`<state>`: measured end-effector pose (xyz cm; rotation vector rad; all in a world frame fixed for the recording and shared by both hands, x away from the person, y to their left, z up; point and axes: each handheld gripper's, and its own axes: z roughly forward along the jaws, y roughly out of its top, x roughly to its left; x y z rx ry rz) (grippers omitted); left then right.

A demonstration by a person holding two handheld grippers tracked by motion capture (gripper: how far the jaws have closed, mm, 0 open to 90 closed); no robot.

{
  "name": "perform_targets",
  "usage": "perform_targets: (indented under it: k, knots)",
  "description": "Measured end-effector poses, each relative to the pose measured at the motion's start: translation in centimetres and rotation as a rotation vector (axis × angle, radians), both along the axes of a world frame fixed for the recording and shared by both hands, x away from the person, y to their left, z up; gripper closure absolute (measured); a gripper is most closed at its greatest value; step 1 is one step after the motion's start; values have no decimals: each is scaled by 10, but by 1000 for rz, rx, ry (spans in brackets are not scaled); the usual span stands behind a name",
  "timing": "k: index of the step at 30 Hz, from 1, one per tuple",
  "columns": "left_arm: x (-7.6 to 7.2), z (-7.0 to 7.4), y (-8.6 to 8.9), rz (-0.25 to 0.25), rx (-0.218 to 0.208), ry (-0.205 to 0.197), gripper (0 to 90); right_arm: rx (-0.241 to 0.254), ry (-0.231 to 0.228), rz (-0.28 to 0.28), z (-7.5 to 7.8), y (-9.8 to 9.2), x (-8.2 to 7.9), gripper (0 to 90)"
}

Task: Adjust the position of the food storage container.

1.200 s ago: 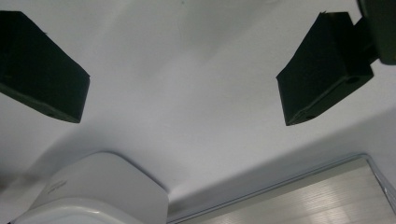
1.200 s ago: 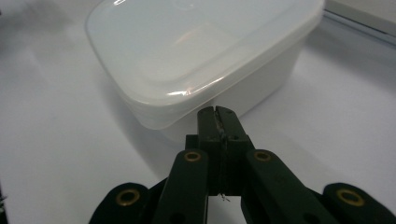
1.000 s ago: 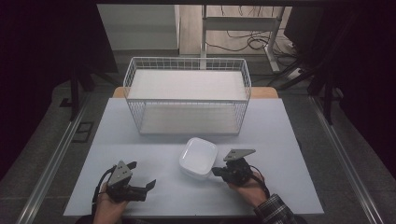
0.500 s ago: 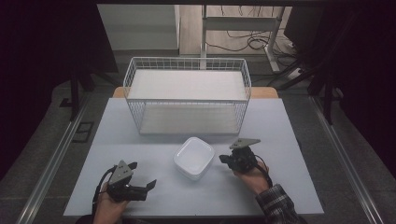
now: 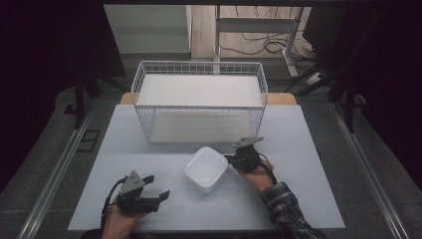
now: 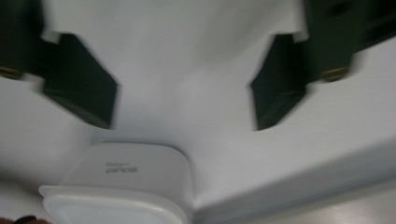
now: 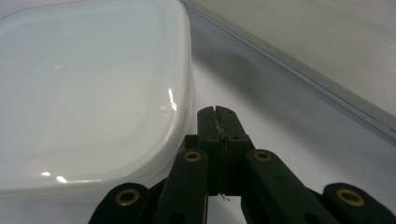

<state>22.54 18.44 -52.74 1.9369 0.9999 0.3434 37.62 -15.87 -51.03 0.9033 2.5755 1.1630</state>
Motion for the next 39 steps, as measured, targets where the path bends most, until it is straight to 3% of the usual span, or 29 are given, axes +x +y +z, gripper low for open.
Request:
perform_targets:
  k: [2, 4, 6, 10, 19, 33, 35, 39]
  knots:
    - [7, -2, -20, -39, 6, 37, 521, 1, -3, 1, 0, 0, 0, 890]
    - [14, -3, -38, -59, 62, 32, 671, -4, -3, 1, 0, 0, 0, 889]
    - [21, -4, -50, -67, 82, 36, 812, -2, -3, 0, 0, 1, 1, 890]
    - [30, -5, -63, -52, 86, 58, 896, 3, 8, 11, 1, 1, -2, 891]
    - [46, -5, -57, -4, 70, 87, 893, 0, 32, -1, 6, -5, -22, 891]
    - [68, -7, -53, -22, 58, 103, 896, -11, 52, -9, 8, -11, -53, 890]
    - [67, -5, -51, -25, 66, 96, 866, -8, 56, -12, 8, -12, -54, 889]
    - [61, 0, -38, -18, 50, 93, 746, -19, 14, -33, 13, -19, -59, 856]
